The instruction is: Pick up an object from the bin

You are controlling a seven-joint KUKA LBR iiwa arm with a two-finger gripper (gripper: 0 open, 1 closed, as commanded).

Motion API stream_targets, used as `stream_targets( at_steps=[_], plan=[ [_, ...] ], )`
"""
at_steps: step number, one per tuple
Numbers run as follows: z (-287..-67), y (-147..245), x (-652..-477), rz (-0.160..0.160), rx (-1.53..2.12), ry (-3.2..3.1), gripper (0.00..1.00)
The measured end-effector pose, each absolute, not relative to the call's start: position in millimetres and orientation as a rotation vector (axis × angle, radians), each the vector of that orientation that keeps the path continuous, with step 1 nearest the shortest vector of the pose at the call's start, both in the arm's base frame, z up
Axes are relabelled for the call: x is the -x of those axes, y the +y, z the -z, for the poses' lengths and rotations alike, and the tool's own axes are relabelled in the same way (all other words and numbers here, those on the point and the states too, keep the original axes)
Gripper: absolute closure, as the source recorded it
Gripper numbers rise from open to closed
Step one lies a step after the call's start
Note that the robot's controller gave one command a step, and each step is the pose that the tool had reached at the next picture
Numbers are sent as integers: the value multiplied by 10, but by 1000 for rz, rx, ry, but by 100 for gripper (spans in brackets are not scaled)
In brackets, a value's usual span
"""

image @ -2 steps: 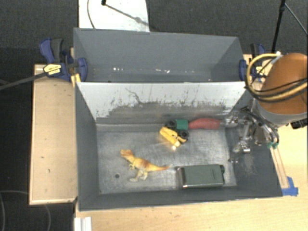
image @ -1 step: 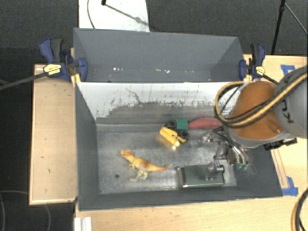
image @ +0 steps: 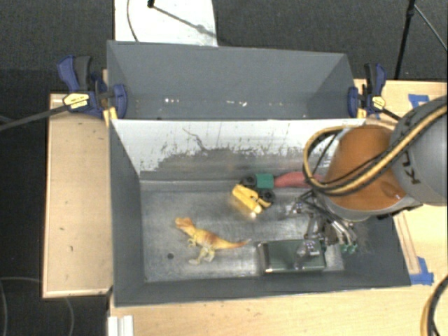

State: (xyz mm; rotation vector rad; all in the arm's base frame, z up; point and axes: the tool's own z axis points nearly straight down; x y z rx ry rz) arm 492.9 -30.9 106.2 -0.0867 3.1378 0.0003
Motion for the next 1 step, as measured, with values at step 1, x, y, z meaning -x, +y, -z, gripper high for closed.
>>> stream_targets(
  at_steps=[1],
  plan=[
    [-1111, -188, -4812, -1, 120, 3136, 0]
  ],
)
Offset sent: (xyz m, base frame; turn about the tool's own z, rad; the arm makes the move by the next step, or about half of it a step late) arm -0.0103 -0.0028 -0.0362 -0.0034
